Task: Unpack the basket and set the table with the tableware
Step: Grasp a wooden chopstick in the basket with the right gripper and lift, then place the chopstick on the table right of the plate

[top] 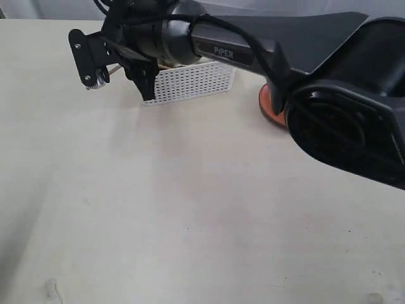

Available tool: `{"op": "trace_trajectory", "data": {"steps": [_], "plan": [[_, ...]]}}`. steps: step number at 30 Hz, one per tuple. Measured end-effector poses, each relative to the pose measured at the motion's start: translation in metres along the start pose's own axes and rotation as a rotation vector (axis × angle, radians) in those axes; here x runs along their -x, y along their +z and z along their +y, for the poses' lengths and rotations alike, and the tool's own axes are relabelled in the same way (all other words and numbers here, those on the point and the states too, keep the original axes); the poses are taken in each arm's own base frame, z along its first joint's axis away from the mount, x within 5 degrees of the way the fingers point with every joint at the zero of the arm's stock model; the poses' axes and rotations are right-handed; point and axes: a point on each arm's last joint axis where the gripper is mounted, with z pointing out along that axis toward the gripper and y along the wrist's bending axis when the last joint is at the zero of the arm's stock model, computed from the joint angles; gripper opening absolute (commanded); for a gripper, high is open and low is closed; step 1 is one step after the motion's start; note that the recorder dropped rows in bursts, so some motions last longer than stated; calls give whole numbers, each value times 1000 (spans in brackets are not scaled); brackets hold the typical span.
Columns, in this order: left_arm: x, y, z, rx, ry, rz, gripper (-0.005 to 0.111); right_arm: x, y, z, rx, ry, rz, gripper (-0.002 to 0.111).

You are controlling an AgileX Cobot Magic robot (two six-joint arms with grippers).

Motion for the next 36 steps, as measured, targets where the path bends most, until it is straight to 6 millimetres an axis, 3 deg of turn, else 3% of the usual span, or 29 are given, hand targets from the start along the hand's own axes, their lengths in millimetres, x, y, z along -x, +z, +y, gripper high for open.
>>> {"op": "trace_trajectory", "data": {"steps": [3, 9, 22, 26, 28, 30, 32, 34, 36], "plan": [[0, 0, 0, 0, 0, 0, 0, -1, 5, 2, -10, -20, 14, 40], [0, 0, 0, 0, 0, 0, 0, -1, 7, 2, -25, -33, 13, 0], [0, 0, 0, 0, 0, 0, 0, -8, 2, -1, -16, -41, 79, 0], [0, 0, 0, 0, 0, 0, 0, -12, -12, -9, -14, 15, 97, 0], [0, 0, 0, 0, 0, 0, 0, -15, -31, -21, -17, 76, 84, 0], [0, 0, 0, 0, 0, 0, 0, -23, -53, -30, 12, 159, 101, 0], [0, 0, 0, 0, 0, 0, 0, -44, -73, -40, 88, 305, 117, 0], [0, 0, 0, 0, 0, 0, 0, -79, -95, -51, 168, 471, 114, 0], [0, 0, 0, 0, 0, 0, 0, -131, -124, -57, 206, 645, 143, 0]]}}
